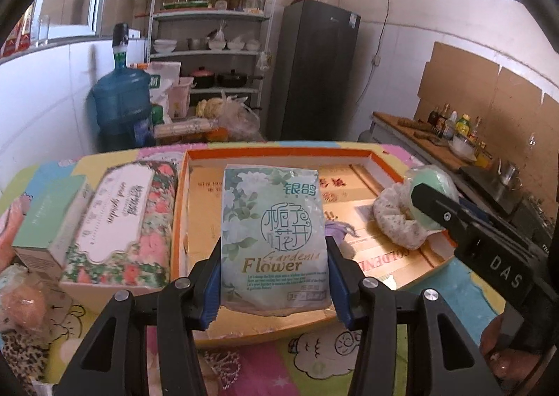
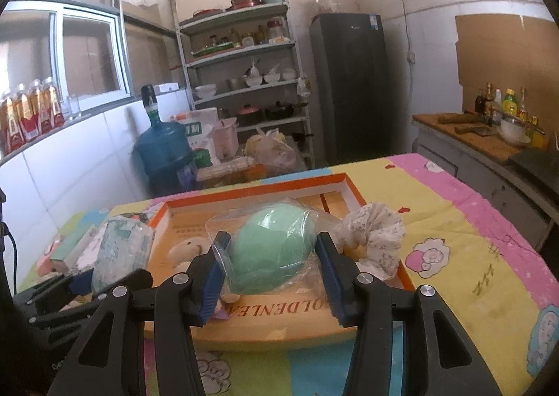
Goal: Organize soft objects
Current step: 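Carry the tissue pack and green sponge bag over the orange box, then lower and release the tissue pack and sponge bag into the box, then withdraw both tools from the box toward the remaining items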
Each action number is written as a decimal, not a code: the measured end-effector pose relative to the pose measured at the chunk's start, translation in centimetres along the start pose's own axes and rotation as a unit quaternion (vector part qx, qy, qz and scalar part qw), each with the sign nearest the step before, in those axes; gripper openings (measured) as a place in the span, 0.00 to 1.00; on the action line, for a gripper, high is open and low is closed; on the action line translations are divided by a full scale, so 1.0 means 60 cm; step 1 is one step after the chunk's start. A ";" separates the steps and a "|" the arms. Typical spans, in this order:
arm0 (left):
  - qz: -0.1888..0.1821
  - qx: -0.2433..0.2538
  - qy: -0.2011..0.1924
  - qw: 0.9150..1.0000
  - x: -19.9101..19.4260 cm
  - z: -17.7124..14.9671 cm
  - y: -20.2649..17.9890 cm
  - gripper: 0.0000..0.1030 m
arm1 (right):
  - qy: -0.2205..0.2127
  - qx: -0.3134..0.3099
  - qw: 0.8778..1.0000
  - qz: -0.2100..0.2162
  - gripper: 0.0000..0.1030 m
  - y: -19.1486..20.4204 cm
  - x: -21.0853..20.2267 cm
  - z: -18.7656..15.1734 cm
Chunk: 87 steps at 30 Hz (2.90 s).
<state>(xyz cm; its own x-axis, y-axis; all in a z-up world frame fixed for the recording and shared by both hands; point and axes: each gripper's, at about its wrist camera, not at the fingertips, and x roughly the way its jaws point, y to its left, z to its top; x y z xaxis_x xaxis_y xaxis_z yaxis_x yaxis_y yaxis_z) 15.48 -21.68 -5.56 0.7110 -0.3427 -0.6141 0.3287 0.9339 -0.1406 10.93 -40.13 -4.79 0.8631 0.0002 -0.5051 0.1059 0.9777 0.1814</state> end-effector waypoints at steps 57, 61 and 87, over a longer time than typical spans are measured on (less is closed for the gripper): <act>0.029 0.005 -0.117 0.993 -0.172 -0.002 0.065 0.77 | -0.004 0.008 1.000 0.017 0.71 0.048 -0.060 0.011; 0.030 0.003 -0.121 0.992 -0.196 -0.012 0.074 0.77 | -0.009 0.007 1.000 0.019 0.75 0.064 -0.080 0.002; 0.089 -0.026 -0.132 0.987 -0.310 -0.080 0.194 0.77 | 0.006 -0.037 0.997 0.074 0.76 0.217 -0.139 -0.067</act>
<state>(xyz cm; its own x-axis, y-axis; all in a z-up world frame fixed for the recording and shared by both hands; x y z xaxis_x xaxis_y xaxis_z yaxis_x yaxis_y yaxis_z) 3.09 -3.95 0.52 0.8939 -0.1815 -0.4099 0.1567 0.9832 -0.0936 3.11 -26.56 -1.62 0.8603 0.1474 -0.4881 -0.0585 0.9795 0.1928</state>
